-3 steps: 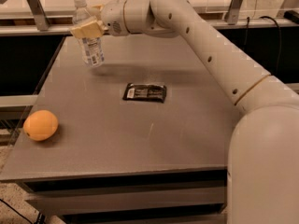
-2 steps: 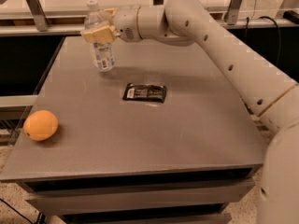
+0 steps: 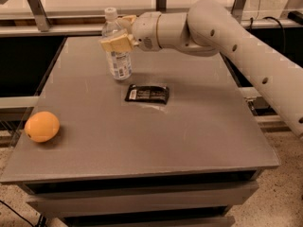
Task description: Move blue plastic bottle near rxbar chocolate
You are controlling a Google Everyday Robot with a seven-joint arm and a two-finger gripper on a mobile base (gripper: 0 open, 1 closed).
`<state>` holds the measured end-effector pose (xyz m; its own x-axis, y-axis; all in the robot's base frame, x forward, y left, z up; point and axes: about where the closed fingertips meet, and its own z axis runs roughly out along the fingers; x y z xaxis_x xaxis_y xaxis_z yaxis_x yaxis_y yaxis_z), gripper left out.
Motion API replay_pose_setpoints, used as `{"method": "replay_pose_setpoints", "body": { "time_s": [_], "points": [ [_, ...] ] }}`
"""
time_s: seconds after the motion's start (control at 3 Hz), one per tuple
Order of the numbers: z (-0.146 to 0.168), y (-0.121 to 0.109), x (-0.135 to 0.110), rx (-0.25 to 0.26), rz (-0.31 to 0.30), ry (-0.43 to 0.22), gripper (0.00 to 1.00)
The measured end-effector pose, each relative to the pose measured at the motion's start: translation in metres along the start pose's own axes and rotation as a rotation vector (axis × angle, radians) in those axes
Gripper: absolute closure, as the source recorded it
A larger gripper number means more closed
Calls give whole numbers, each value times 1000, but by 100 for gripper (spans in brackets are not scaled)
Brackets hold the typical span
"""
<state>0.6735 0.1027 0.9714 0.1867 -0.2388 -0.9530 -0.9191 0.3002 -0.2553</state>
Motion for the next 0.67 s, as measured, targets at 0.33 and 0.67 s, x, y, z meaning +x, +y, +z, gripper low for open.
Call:
{"method": "replay_pose_setpoints", "body": {
  "time_s": [0.33, 0.67],
  "points": [
    [-13, 4, 5, -4, -4, 58, 61],
    [-18, 7, 11, -29, 10, 73, 38]
  ]
}}
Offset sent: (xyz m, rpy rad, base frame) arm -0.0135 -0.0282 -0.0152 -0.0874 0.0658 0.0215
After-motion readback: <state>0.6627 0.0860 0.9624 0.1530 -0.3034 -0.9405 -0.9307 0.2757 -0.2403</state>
